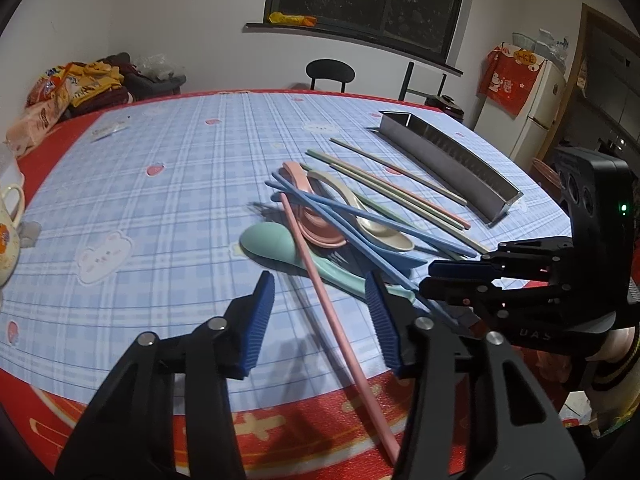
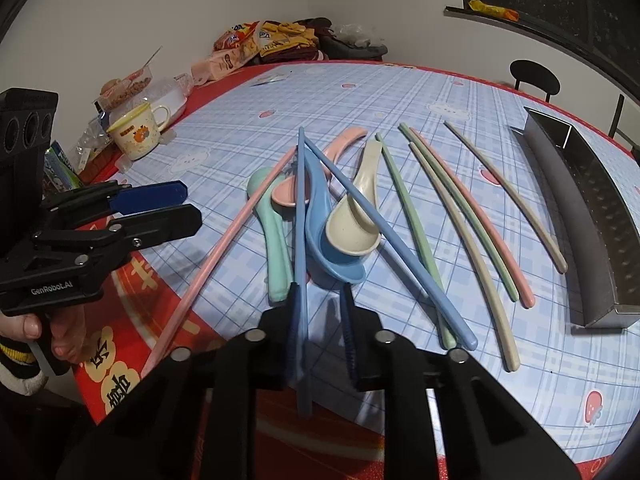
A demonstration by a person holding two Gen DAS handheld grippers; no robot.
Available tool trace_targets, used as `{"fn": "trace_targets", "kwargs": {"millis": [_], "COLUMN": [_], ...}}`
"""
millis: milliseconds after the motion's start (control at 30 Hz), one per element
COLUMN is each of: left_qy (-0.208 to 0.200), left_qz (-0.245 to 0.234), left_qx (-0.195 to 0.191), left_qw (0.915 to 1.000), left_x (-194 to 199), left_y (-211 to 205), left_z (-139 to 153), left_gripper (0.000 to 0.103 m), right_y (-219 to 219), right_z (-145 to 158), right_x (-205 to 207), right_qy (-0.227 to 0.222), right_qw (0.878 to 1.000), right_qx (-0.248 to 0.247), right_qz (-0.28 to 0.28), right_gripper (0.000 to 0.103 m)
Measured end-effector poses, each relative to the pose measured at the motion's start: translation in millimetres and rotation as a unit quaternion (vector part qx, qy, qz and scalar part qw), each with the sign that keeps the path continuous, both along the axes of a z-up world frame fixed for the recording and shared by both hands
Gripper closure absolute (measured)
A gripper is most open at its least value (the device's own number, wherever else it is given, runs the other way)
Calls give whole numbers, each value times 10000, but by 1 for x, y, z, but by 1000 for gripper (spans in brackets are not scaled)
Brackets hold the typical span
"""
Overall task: Organize utensils
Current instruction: 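Move both grippers down toward the pile of pastel chopsticks and spoons, then grasp a blue chopstick with the right gripper while the left gripper grasps a pink chopstick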
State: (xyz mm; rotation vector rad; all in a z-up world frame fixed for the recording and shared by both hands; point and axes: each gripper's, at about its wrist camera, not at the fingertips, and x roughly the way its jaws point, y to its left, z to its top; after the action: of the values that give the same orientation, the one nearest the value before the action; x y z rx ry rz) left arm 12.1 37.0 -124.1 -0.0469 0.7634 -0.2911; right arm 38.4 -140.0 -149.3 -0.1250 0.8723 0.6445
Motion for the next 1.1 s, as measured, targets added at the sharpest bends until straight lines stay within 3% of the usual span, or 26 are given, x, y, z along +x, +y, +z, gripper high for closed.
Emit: {"fn": "trace_targets", "kwargs": {"millis": [200,333,600,767,867,1100], "left_qy": [116,210,321,427,474,624], "left_qz": [-92,-148,-227,-191,-218,-275], "left_qx": [-12,-74,-34,-46,9,232], "left_qw": [9999,9996,9992,9989,9986,9974], "left_x": [2,5,8,11,14,17], "left_y": [-5,-5,-11,-10,-12,-20], "left_z": [-5,-10,-18,-24,-25,-32], "left_gripper": [57,65,66,66,66,66], "right_y": [5,11,28,34,29,25], "right_z": [-4,-10,-10,-11,-12,-12], "right_x": [-5,-3,6,7,8,6], "right_qy": [52,103,-81,-199,-148,-133], "right_qw": [9998,9993,9975,9972,9983,9987], "right_qx": [-103,-283,-637,-629,-478,-372], "right_qz": [184,228,279,339,298,332], "right_gripper": [85,85,85,85,96,96]}}
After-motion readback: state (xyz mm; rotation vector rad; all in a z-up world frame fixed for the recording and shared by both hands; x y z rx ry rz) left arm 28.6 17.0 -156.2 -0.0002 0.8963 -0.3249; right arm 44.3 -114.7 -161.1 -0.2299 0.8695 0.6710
